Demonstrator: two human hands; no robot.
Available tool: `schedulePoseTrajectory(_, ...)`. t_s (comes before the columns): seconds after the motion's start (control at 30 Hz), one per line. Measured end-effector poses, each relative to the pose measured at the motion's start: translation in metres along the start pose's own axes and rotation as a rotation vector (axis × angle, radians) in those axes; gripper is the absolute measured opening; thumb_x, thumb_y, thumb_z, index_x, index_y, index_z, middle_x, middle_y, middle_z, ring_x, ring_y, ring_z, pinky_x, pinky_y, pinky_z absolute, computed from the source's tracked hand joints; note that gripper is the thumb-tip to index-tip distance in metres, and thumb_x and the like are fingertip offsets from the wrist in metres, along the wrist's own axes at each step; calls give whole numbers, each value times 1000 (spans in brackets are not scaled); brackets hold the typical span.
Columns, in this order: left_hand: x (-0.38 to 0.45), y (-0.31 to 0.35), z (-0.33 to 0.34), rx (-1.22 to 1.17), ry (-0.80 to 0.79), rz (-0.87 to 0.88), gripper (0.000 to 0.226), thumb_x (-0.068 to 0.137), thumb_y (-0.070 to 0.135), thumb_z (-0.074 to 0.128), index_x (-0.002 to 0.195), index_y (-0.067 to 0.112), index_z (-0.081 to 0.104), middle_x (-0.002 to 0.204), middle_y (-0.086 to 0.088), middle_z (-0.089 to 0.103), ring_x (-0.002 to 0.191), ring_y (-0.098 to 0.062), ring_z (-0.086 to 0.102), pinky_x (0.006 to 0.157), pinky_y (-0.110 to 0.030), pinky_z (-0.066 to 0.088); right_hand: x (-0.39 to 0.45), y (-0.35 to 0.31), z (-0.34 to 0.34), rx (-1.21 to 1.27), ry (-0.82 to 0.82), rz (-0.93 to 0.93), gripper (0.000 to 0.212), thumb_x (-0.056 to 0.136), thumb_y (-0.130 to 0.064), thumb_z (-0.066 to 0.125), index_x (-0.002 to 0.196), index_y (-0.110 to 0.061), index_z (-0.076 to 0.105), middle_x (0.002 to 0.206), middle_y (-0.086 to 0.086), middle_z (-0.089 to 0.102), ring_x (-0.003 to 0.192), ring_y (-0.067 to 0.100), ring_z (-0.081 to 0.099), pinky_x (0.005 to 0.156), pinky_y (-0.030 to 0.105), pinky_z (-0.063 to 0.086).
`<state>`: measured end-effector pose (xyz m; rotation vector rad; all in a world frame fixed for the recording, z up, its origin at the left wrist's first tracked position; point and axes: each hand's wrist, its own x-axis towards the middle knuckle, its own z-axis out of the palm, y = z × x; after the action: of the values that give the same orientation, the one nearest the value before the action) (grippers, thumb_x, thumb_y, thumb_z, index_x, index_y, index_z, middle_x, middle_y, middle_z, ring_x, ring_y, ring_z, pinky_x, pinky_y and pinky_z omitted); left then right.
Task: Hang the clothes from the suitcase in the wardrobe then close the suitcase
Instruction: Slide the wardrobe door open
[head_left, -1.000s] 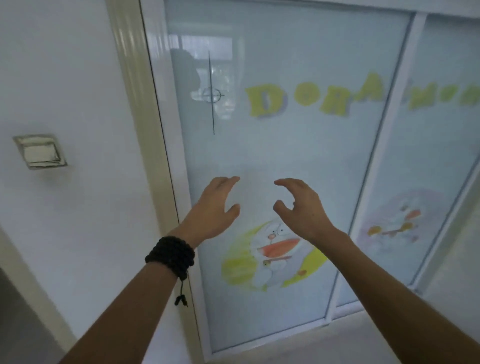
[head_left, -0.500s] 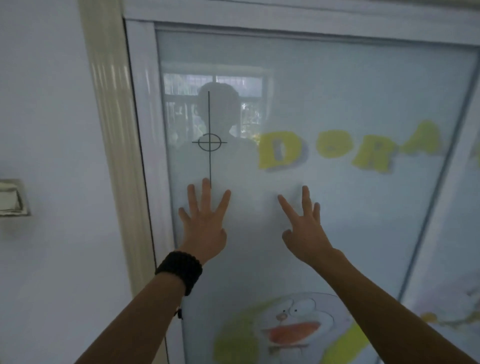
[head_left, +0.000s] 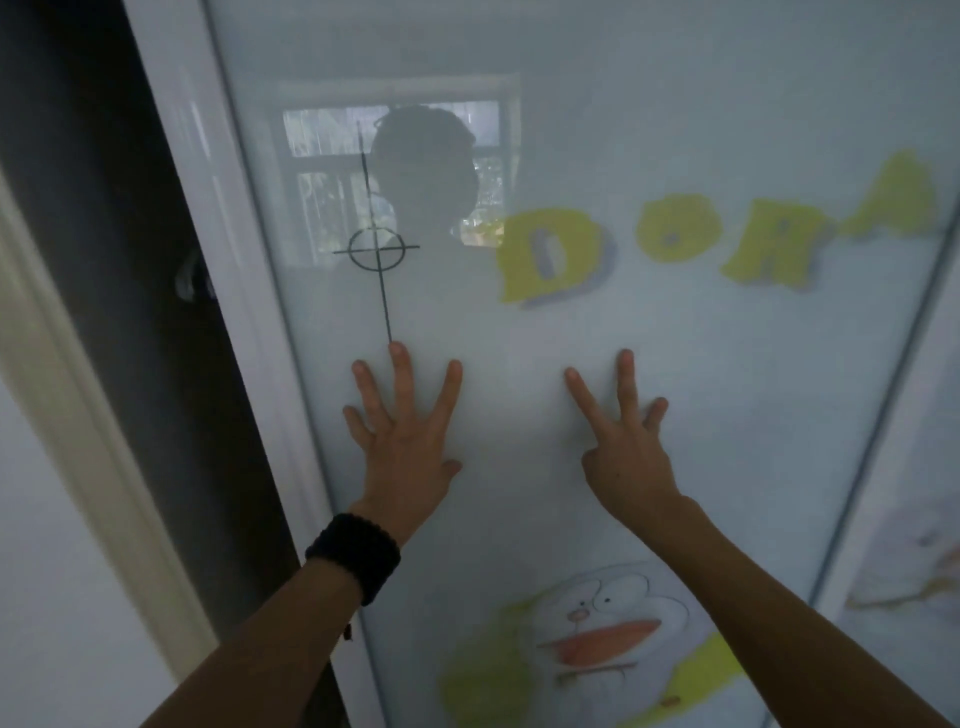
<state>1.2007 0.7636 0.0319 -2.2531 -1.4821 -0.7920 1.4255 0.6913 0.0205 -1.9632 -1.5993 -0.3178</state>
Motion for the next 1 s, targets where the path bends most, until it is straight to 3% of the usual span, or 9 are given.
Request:
schedulePoseTrajectory(0.17,18,120,13,-125,-58,98,116,76,39,76,150,43,-13,150,-11,-43,129,-46,-46,103,-73,-5,2,103,-51,-36,-66,149,110,80,-3,54,136,-65,-19,152,-9,-40,137,48,23,82,58,51)
schedulePoseTrajectory(0.27,22,162,3,-158,-15,246,101,80,46,66,152,40,-3,157,-10,-28,142,-43,-23,109,-70,13,0,135,-78,84,-132,231,98,86,-13,55,143,-57,-12,160,5,-19,134,41,35,94,48,47)
schedulePoseTrajectory(0.37,16,181,-6,-313,185,-26,96,79,38,63,155,25,5,160,-16,-5,146,-39,2,110,-59,17,-9,161,-99,149,-115,185,88,90,-19,55,149,-47,-5,161,14,-4,137,40,34,97,41,41)
schedulePoseTrajectory(0.47,23,204,7,-715,-15,-295,106,81,27,66,153,12,-11,160,-14,2,145,-33,11,115,-43,12,-17,174,-117,188,-76,127,86,91,-19,54,151,-43,-2,162,14,0,143,36,26,105,40,34)
schedulePoseTrajectory(0.53,29,231,22,-915,-156,-208,102,85,20,65,152,13,-12,157,-8,18,141,-26,27,115,-33,22,-21,180,-124,202,-92,124,86,92,-20,55,151,-42,-3,162,13,0,144,34,25,107,40,31)
schedulePoseTrajectory(0.67,43,289,33,-853,-165,-138,72,93,14,61,146,4,12,142,-17,42,124,-31,48,102,-36,41,-32,197,-134,213,-138,164,88,92,-22,56,151,-43,-5,162,13,-4,144,32,26,106,37,32)
schedulePoseTrajectory(0.73,50,319,41,-869,-139,-118,73,92,11,61,146,4,13,142,-20,42,125,-32,48,103,-36,40,-40,214,-142,196,-132,215,88,92,-22,56,150,-45,-6,162,12,-5,143,32,28,102,34,33)
schedulePoseTrajectory(0.83,60,356,56,-907,-154,-75,89,92,12,61,152,8,-4,155,-21,26,136,-33,37,114,-38,31,-51,244,-154,145,-107,297,89,91,-21,55,148,-48,-8,162,12,-5,139,34,34,101,35,36)
schedulePoseTrajectory(1.0,77,408,68,-950,-293,34,99,92,18,60,150,13,-21,160,-20,9,143,-35,26,116,-47,28,-64,290,-172,92,-82,391,92,89,-19,54,147,-50,-10,161,15,-4,128,38,45,97,36,41)
